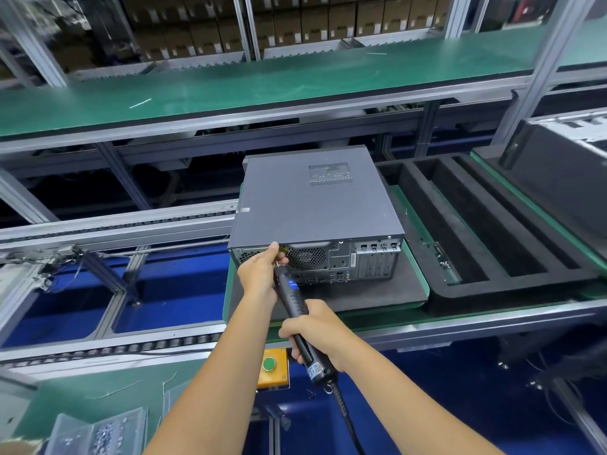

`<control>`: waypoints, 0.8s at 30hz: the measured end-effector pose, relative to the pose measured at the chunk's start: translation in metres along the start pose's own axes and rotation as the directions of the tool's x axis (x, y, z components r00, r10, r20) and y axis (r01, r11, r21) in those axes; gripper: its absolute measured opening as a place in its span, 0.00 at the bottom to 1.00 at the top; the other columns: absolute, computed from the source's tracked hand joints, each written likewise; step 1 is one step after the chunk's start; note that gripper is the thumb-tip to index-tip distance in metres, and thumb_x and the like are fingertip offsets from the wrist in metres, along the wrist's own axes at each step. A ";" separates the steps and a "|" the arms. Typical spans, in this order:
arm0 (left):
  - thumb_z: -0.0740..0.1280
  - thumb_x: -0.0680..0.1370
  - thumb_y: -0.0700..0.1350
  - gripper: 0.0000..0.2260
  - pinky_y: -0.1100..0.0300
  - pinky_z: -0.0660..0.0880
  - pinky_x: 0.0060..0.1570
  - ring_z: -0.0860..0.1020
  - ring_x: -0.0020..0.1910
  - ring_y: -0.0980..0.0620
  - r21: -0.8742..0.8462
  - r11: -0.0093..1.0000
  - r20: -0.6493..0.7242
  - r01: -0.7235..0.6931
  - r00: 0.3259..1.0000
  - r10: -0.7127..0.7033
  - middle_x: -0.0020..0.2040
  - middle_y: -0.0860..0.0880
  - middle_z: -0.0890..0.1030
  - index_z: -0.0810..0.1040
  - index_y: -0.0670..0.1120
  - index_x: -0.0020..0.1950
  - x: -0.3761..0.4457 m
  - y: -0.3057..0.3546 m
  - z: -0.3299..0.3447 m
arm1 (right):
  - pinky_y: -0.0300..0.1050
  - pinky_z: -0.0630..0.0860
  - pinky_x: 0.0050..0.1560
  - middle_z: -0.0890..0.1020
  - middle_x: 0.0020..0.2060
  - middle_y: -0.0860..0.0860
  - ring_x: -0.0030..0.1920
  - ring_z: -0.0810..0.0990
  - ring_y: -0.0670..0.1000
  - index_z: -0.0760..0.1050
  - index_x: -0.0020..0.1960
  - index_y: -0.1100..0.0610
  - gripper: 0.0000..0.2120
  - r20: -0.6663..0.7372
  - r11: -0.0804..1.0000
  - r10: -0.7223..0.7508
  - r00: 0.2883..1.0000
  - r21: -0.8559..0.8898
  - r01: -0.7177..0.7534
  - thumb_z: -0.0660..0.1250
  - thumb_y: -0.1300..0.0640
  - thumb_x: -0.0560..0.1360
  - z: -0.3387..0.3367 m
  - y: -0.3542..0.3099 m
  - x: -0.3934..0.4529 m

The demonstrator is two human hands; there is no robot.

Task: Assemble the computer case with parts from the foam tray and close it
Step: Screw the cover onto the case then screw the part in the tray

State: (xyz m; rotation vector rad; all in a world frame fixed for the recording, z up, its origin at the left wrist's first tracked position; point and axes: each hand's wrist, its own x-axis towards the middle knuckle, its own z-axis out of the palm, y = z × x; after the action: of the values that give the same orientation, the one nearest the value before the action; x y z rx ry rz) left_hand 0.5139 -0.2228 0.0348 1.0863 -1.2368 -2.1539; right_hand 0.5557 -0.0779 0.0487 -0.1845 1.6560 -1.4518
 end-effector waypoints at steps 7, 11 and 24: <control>0.62 0.76 0.38 0.08 0.61 0.74 0.27 0.75 0.25 0.52 -0.197 0.980 -0.092 -0.001 0.996 -0.017 0.32 0.44 0.78 0.76 0.37 0.39 -0.010 0.009 0.002 | 0.45 0.77 0.32 0.76 0.37 0.56 0.29 0.77 0.51 0.69 0.53 0.58 0.16 0.053 0.998 -0.035 0.998 -0.055 0.038 0.71 0.62 0.70 0.000 -0.002 0.002; 0.61 0.73 0.35 0.06 0.61 0.74 0.27 0.74 0.24 0.49 -0.199 0.978 -0.066 -0.067 0.996 0.055 0.27 0.43 0.77 0.76 0.37 0.38 -0.014 0.035 0.013 | 0.46 0.76 0.31 0.76 0.33 0.55 0.27 0.76 0.53 0.68 0.49 0.58 0.13 0.090 0.985 -0.150 0.985 -0.070 0.156 0.70 0.64 0.69 -0.005 -0.020 0.004; 0.53 0.82 0.57 0.23 0.60 0.75 0.26 0.77 0.26 0.48 0.039 0.994 0.402 -0.098 0.913 0.074 0.31 0.43 0.80 0.76 0.40 0.48 -0.025 0.076 0.117 | 0.43 0.73 0.27 0.75 0.29 0.55 0.25 0.75 0.53 0.71 0.41 0.60 0.07 -0.152 0.930 -0.366 0.918 -0.091 0.356 0.67 0.68 0.70 -0.058 -0.120 -0.010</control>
State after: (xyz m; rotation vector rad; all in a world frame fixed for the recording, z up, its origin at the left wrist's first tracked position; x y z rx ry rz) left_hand 0.4346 -0.1834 0.1457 0.6085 -1.4990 -2.3580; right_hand 0.4703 -0.0661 0.1503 -0.4345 1.8752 -1.7299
